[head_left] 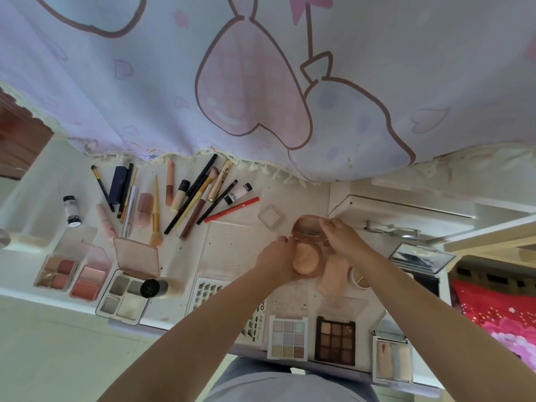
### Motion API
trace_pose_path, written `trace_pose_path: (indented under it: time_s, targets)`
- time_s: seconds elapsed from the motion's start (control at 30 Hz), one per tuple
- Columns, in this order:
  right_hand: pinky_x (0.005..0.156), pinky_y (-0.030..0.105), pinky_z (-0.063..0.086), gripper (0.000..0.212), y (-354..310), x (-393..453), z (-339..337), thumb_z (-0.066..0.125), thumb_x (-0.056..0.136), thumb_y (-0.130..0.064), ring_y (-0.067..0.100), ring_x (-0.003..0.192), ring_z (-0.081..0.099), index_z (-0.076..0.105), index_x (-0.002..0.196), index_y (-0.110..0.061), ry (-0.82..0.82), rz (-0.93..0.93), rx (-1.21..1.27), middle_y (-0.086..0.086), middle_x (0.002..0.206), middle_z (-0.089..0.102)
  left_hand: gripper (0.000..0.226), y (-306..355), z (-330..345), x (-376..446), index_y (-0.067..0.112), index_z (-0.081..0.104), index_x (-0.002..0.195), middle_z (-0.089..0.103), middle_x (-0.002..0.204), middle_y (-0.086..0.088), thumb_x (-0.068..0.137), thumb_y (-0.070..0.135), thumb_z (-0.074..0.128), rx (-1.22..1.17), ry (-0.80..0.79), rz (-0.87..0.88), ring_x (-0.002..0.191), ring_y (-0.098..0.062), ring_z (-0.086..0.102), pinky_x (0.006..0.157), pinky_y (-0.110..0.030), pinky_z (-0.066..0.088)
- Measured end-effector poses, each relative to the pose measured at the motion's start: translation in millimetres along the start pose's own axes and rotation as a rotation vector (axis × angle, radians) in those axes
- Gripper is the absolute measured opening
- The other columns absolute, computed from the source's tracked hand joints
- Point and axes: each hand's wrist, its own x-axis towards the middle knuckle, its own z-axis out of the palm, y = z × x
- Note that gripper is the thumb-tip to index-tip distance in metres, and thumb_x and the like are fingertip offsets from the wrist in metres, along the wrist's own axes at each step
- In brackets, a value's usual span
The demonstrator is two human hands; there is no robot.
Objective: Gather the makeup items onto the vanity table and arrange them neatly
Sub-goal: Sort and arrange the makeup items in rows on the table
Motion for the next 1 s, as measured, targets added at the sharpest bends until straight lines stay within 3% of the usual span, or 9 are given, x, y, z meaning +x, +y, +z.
trace_pose_path:
  time_s: [0.17, 0.23, 0.37, 0.43, 0.5, 0.6, 0.73, 0.83, 1.0]
  targets:
    - [0.084, 0.041, 0.045, 0.041, 2, -2, -2, 0.034, 0.095, -0.032, 0.037, 0.1, 0.057, 0.05, 0.113, 0.001, -0.009, 0.017, -0.057, 0.022, 0.107, 0.058, 0.06, 1, 1, -2, 0.005, 0.038, 0.124, 0.041, 0.123, -0.014, 0.075, 0.023, 0.069, 0.053, -0.002, 0.023, 0.111, -0.031, 0.048, 0.086, -0.037, 0.044]
    - [0.078, 0.035, 0.041, 0.04, -1, -7, -3, 0.034, 0.096, -0.029, 0.037, 0.1, 0.056, 0.048, 0.113, 0.003, 0.041, -0.014, -0.231, 0.023, 0.107, 0.058, 0.06, -1, 0, -5, 0.006, 0.039, 0.125, 0.042, 0.124, -0.013, 0.075, 0.023, 0.068, 0.035, 0.012, 0.038, 0.112, -0.03, 0.048, 0.087, -0.036, 0.044]
    - [0.071, 0.029, 0.037, 0.03, -5, -32, 1, 0.045, 0.091, -0.023, 0.032, 0.094, 0.054, 0.051, 0.106, 0.003, 0.312, -0.348, -0.629, 0.019, 0.104, 0.054, 0.056, -13, 2, -14, 0.007, 0.04, 0.125, 0.044, 0.124, -0.012, 0.08, 0.031, 0.063, -0.004, 0.082, 0.061, 0.112, -0.027, 0.048, 0.087, -0.035, 0.042]
    - [0.067, 0.029, 0.037, 0.018, -13, -38, 4, 0.053, 0.085, -0.011, 0.032, 0.086, 0.055, 0.058, 0.091, 0.005, 0.331, -0.574, -0.609, 0.018, 0.092, 0.057, 0.05, -24, 1, -22, 0.008, 0.039, 0.129, 0.044, 0.128, -0.009, 0.087, 0.03, 0.054, -0.023, 0.162, 0.032, 0.114, -0.025, 0.047, 0.09, -0.033, 0.042]
    - [0.071, 0.032, 0.04, 0.016, -29, -31, 9, 0.052, 0.084, -0.009, 0.031, 0.09, 0.053, 0.06, 0.09, 0.004, 0.248, -0.688, -0.651, 0.018, 0.091, 0.058, 0.047, -36, -1, -31, 0.01, 0.037, 0.134, 0.043, 0.132, -0.007, 0.091, 0.028, 0.047, -0.066, 0.264, -0.016, 0.118, -0.022, 0.046, 0.093, -0.03, 0.04]
    - [0.074, 0.029, 0.033, 0.025, -53, -5, 31, 0.043, 0.089, -0.016, 0.025, 0.1, 0.047, 0.055, 0.106, -0.004, 0.096, -0.677, -0.83, 0.013, 0.104, 0.055, 0.045, -53, -5, -44, 0.011, 0.036, 0.136, 0.043, 0.135, -0.005, 0.093, 0.025, 0.043, -0.132, 0.396, -0.092, 0.121, -0.019, 0.043, 0.095, -0.025, 0.037]
    - [0.078, 0.033, 0.036, 0.029, -73, 24, 60, 0.043, 0.088, -0.018, 0.03, 0.103, 0.049, 0.047, 0.114, -0.006, 0.06, -0.556, -1.047, 0.014, 0.113, 0.052, 0.043, -66, -8, -62, 0.012, 0.038, 0.135, 0.043, 0.135, -0.004, 0.094, 0.023, 0.042, -0.179, 0.499, -0.135, 0.121, -0.016, 0.042, 0.095, -0.021, 0.034]
    - [0.078, 0.032, 0.037, 0.027, -74, 37, 72, 0.044, 0.088, -0.016, 0.03, 0.103, 0.052, 0.045, 0.113, -0.006, 0.037, -0.443, -1.032, 0.015, 0.115, 0.051, 0.042, -72, -9, -74, 0.013, 0.038, 0.135, 0.042, 0.136, -0.001, 0.094, 0.024, 0.041, -0.215, 0.525, -0.145, 0.123, -0.014, 0.041, 0.097, -0.02, 0.033]
    - [0.073, 0.03, 0.039, 0.037, -79, 43, 69, 0.054, 0.082, -0.021, 0.029, 0.103, 0.051, 0.047, 0.114, -0.005, 0.015, -0.427, -0.846, 0.015, 0.114, 0.051, 0.041, -77, -19, -83, 0.015, 0.04, 0.133, 0.043, 0.135, 0.001, 0.093, 0.023, 0.043, -0.323, 0.538, -0.133, 0.12, -0.013, 0.044, 0.097, -0.021, 0.035]
